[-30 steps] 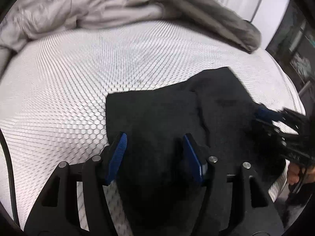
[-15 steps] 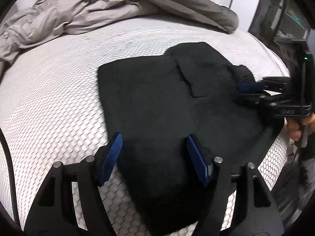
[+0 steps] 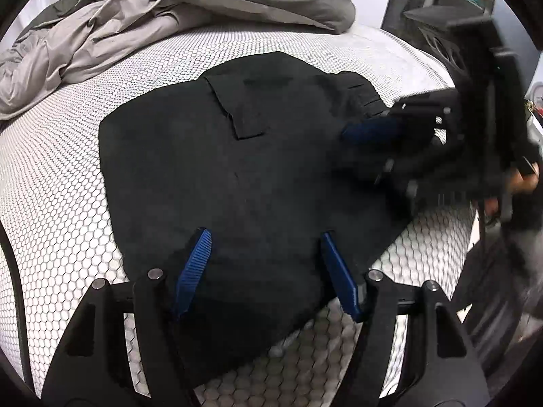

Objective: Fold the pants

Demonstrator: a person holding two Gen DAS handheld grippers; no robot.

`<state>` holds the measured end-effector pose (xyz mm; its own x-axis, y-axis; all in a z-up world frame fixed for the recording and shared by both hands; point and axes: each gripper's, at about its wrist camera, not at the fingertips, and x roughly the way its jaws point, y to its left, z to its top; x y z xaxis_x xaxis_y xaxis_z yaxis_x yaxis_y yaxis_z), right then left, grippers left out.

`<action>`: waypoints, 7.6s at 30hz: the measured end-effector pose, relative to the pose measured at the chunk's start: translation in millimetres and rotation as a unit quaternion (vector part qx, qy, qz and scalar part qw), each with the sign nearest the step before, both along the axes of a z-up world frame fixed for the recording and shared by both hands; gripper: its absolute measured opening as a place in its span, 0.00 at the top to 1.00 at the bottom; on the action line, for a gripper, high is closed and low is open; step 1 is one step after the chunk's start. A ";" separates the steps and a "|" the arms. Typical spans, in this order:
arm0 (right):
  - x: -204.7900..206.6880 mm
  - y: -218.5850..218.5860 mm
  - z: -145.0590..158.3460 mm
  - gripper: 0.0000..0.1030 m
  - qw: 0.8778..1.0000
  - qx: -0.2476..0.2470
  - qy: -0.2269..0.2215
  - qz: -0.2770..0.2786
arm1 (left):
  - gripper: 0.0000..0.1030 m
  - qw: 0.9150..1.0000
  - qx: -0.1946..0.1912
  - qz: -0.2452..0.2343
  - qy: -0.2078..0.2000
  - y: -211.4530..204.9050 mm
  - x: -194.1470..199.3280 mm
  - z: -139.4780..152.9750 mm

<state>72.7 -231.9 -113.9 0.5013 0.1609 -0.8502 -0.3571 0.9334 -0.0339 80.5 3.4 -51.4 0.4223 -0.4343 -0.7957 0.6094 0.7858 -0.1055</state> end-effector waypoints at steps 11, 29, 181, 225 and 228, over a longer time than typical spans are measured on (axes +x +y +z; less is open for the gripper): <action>-28.8 12.5 13.4 0.53 0.996 0.079 0.001 0.033 | 0.37 0.999 -0.032 -0.009 -0.001 4.7 -14.1 20.2; -70.5 -101.8 27.7 0.49 0.991 0.135 -0.003 -0.013 | 0.37 0.999 -0.019 -0.030 0.004 12.4 -17.4 22.2; -11.1 -135.1 -15.0 0.75 0.903 0.402 0.133 -0.069 | 0.26 0.998 -0.054 -0.023 0.037 -111.2 -2.8 -1.4; -34.3 -179.2 8.6 0.36 0.927 0.336 0.065 -0.153 | 0.01 0.968 -0.107 0.228 -0.002 84.6 42.8 22.2; -26.7 -168.0 3.9 0.33 0.937 0.304 0.068 -0.156 | 0.01 0.963 -0.126 0.232 0.043 106.0 44.8 3.1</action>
